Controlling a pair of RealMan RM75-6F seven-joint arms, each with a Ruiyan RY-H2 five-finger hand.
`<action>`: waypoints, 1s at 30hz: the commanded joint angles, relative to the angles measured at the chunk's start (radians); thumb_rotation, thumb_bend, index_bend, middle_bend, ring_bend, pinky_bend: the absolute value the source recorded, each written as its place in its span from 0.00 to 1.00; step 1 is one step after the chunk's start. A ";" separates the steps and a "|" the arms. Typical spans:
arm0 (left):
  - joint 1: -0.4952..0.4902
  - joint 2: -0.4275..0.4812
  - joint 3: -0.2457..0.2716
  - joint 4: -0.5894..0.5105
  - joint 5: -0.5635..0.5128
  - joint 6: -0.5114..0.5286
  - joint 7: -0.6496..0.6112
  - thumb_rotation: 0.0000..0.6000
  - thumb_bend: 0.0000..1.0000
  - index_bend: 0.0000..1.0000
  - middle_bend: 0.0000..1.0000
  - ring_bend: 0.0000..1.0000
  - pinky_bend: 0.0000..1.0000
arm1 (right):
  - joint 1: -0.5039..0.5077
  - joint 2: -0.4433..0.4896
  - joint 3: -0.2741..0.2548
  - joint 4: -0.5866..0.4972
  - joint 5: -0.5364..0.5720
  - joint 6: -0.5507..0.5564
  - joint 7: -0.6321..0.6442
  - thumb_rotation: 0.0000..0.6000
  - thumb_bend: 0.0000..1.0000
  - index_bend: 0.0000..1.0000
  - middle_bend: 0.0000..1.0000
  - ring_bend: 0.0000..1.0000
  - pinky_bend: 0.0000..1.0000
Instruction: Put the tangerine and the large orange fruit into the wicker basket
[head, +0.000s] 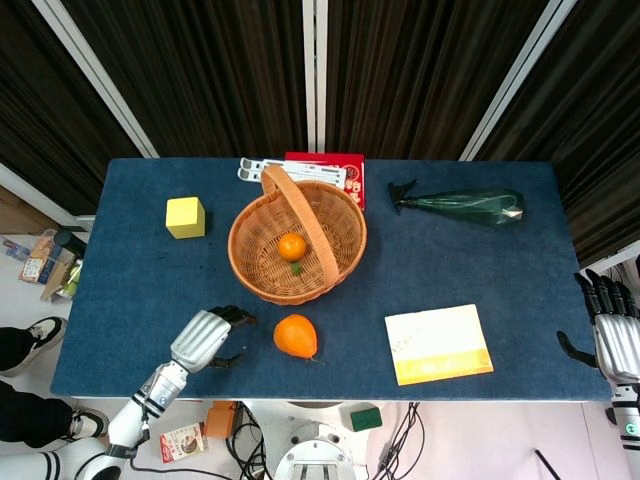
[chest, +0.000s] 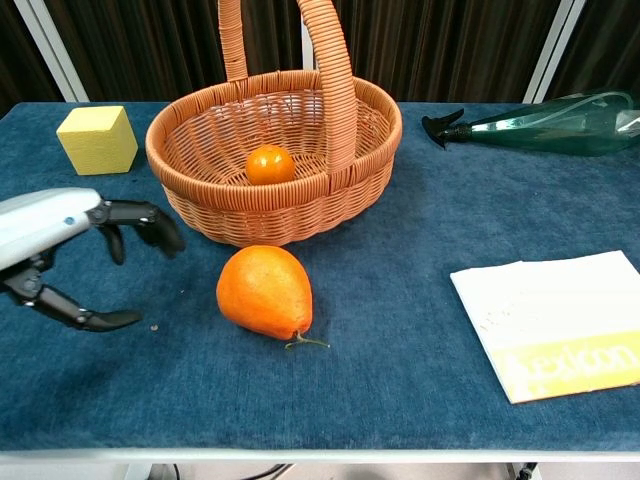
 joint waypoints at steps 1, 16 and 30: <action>-0.017 -0.041 -0.014 0.041 0.018 -0.011 -0.012 1.00 0.18 0.22 0.25 0.20 0.37 | 0.000 0.001 0.000 0.001 0.000 0.000 0.002 1.00 0.29 0.00 0.00 0.00 0.00; -0.074 -0.107 -0.031 0.100 0.040 -0.061 -0.080 1.00 0.18 0.19 0.21 0.17 0.34 | 0.002 -0.001 0.000 -0.001 0.004 -0.007 -0.006 1.00 0.29 0.00 0.00 0.00 0.00; -0.139 -0.171 -0.063 0.145 0.012 -0.135 -0.129 1.00 0.18 0.19 0.21 0.17 0.35 | 0.003 0.003 0.002 0.001 0.010 -0.011 0.000 1.00 0.29 0.00 0.00 0.00 0.00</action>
